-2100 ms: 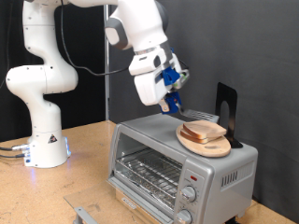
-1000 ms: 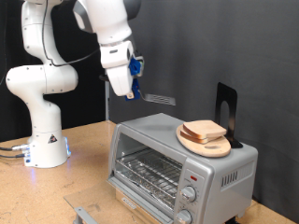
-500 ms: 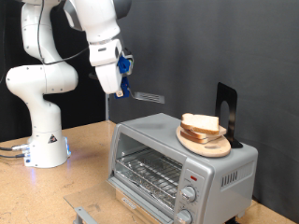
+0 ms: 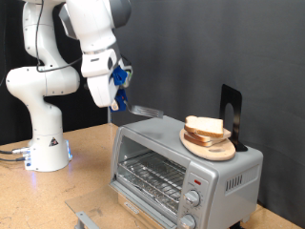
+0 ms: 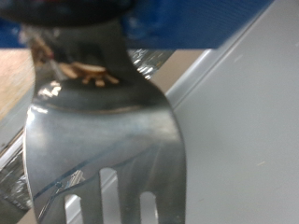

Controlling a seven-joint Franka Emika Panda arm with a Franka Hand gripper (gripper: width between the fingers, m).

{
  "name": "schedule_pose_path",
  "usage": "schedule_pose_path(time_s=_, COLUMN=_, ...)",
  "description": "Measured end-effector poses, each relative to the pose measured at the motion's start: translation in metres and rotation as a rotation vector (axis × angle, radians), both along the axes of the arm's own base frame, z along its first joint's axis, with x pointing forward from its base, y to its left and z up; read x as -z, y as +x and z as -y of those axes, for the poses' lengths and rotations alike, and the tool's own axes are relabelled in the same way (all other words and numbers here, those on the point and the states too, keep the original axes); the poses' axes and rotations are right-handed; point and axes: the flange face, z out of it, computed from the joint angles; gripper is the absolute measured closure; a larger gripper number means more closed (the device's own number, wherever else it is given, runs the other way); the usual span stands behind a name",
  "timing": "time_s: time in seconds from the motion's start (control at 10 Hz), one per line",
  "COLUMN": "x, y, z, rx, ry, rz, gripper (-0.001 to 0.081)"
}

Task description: Make a piece of toast with the oven

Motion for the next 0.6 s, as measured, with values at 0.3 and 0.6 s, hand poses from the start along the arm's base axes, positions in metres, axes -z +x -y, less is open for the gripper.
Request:
schedule_pose_path(time_s=0.3, x=0.014, y=0.025, z=-0.016, rx=0.002, ry=-0.012, rz=0.016, gripper=0.0413)
schedule_pose_path(time_s=0.6, x=0.022, y=0.038, z=-0.032, rx=-0.007, ry=-0.016, rz=0.017, gripper=0.0413)
